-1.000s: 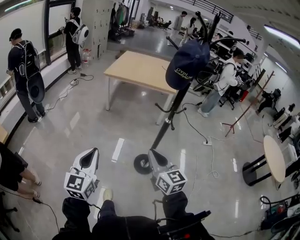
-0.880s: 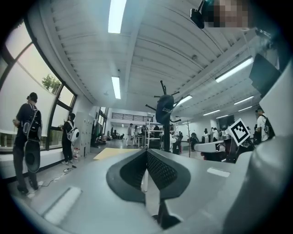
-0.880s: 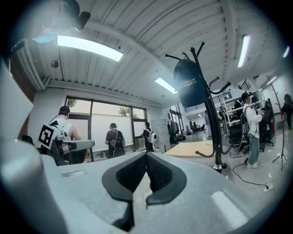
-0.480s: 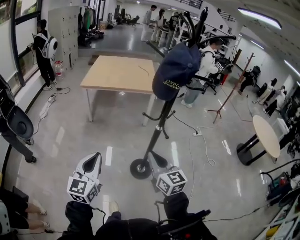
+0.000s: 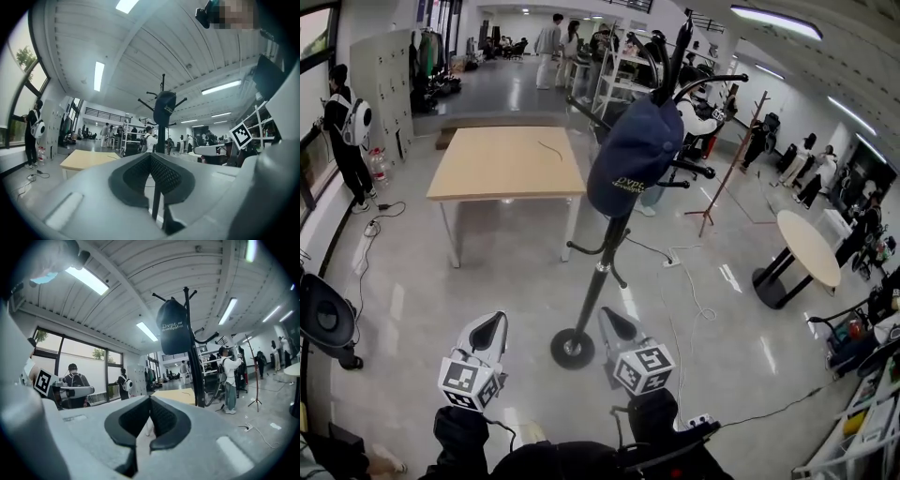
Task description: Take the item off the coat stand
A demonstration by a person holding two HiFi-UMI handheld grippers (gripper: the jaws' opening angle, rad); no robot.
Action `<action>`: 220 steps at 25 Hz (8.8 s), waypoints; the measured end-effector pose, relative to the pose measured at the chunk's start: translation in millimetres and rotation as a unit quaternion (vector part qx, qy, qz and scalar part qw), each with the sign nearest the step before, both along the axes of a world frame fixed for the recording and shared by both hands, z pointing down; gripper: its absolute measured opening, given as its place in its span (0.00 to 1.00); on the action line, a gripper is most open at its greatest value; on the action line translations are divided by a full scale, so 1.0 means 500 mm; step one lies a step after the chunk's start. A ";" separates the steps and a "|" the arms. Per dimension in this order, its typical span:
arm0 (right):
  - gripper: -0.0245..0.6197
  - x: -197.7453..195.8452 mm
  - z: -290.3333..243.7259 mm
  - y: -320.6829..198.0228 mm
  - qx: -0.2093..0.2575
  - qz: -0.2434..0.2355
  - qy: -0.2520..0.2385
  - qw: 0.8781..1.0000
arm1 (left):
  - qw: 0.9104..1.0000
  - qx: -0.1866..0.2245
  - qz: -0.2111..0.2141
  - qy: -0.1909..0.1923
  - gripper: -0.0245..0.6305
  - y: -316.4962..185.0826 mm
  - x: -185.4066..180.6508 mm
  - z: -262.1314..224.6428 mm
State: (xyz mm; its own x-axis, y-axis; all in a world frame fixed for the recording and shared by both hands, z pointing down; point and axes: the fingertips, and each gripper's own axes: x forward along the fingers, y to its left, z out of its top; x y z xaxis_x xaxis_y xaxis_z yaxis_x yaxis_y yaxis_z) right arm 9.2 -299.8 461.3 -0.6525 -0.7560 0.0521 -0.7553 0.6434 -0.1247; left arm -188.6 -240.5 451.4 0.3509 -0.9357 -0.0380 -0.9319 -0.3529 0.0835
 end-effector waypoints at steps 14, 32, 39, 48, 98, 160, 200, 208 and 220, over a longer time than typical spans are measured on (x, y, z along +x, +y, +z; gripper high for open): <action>0.04 0.044 -0.019 -0.010 0.016 0.090 0.009 0.996 | 0.997 0.005 0.072 0.009 0.04 -0.063 0.004 0.014; 0.06 0.088 -0.233 -0.141 0.149 0.129 -0.011 0.980 | 0.997 0.012 0.077 0.006 0.04 -0.126 0.002 0.013; 0.19 0.103 -0.355 -0.168 0.211 0.135 -0.020 0.968 | 0.997 0.011 0.078 0.000 0.04 -0.139 0.002 0.010; 0.25 0.078 -0.430 -0.197 0.245 0.133 0.007 0.960 | 0.997 0.007 0.076 -0.002 0.04 -0.151 0.000 0.012; 0.13 0.055 -0.533 -0.283 0.259 0.119 0.006 0.959 | 0.999 0.002 0.037 -0.004 0.04 -0.161 -0.047 0.012; 0.05 0.004 -0.735 -0.181 0.349 0.121 0.012 0.929 | 1.000 0.014 0.022 -0.001 0.04 -0.126 -0.104 -0.002; 0.05 -0.032 -0.816 -0.082 0.416 0.099 -0.003 0.904 | 0.999 0.030 0.000 0.019 0.04 -0.110 -0.128 0.011; 0.05 -0.045 -0.819 -0.065 0.412 0.084 -0.002 0.907 | 1.000 0.020 -0.006 0.020 0.04 -0.097 -0.129 -0.006; 0.05 -0.032 -0.811 -0.061 0.405 0.095 -0.013 0.909 | 1.000 0.006 0.000 0.009 0.04 -0.077 -0.131 -0.022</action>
